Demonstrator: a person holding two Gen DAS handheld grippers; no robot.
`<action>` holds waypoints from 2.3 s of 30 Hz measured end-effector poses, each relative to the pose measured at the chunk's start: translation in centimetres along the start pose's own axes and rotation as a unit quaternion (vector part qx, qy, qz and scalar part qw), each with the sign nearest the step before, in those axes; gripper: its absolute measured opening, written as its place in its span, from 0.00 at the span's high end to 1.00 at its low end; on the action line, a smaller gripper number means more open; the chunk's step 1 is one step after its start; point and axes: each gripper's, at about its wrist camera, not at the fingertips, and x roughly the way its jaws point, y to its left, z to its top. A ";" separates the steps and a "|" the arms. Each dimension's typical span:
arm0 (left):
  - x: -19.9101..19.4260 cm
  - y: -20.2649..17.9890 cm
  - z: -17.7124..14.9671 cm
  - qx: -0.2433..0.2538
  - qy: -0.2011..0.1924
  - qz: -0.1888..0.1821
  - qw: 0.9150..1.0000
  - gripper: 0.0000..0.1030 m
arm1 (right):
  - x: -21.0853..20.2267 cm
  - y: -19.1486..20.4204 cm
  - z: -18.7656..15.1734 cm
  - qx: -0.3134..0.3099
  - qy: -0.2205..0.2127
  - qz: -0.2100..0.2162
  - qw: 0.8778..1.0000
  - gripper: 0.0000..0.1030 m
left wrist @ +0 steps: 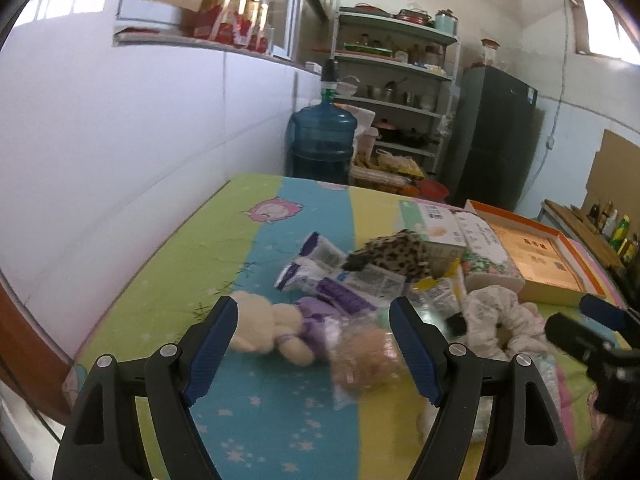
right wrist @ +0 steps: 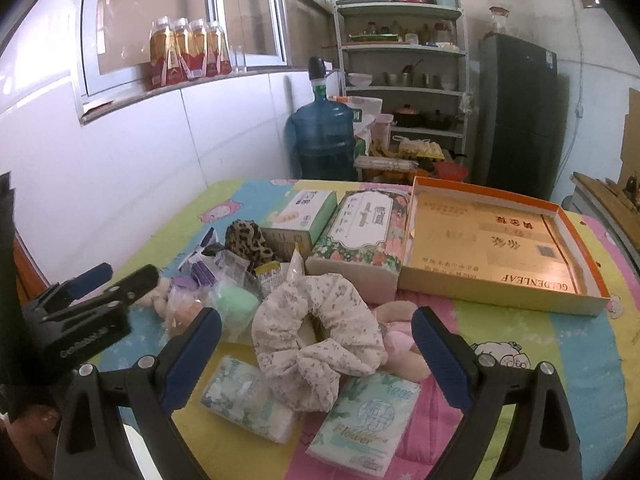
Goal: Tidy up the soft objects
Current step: 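Grasp the cream teddy bear with the left tool while the right tool grasps the leopard cloth, then lift the teddy bear and leopard cloth and carry both toward the orange box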
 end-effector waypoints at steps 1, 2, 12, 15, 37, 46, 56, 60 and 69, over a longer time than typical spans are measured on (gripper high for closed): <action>0.1 0.6 -0.1 -0.004 -0.001 -0.001 1.000 0.22 | 0.2 -0.1 0.0 0.001 0.000 -0.002 1.000 0.06; 0.2 1.0 -0.2 -0.007 -0.001 -0.001 1.000 0.22 | 0.4 -0.2 0.1 -0.002 0.000 -0.005 1.000 0.06; 2.9 4.8 -0.5 -0.023 0.015 0.020 0.999 0.22 | 2.9 1.4 1.9 -0.020 0.005 0.059 0.998 0.07; 4.5 5.5 -0.7 -0.034 0.031 0.015 0.999 0.22 | 3.7 2.6 2.3 -0.018 0.007 0.088 0.996 0.07; 10.0 5.1 -0.8 -0.066 0.069 -0.092 0.991 0.58 | 5.9 3.5 2.5 -0.010 0.033 0.130 0.991 0.24; 7.0 6.2 0.1 -0.069 0.022 -0.077 0.994 0.63 | 9.9 5.3 5.8 -0.066 0.053 0.155 0.984 0.60; 6.0 6.3 0.5 -0.051 0.000 -0.081 0.995 0.65 | 14.0 5.7 5.9 -0.058 0.107 0.128 0.984 0.85; 6.0 6.5 0.4 -0.052 0.000 -0.082 0.995 0.66 | 13.9 5.7 5.9 -0.053 0.106 0.131 0.984 0.93; 5.2 6.6 0.6 -0.052 -0.018 -0.082 0.995 0.68 | 11.2 5.3 6.6 -0.044 0.068 0.149 0.986 0.95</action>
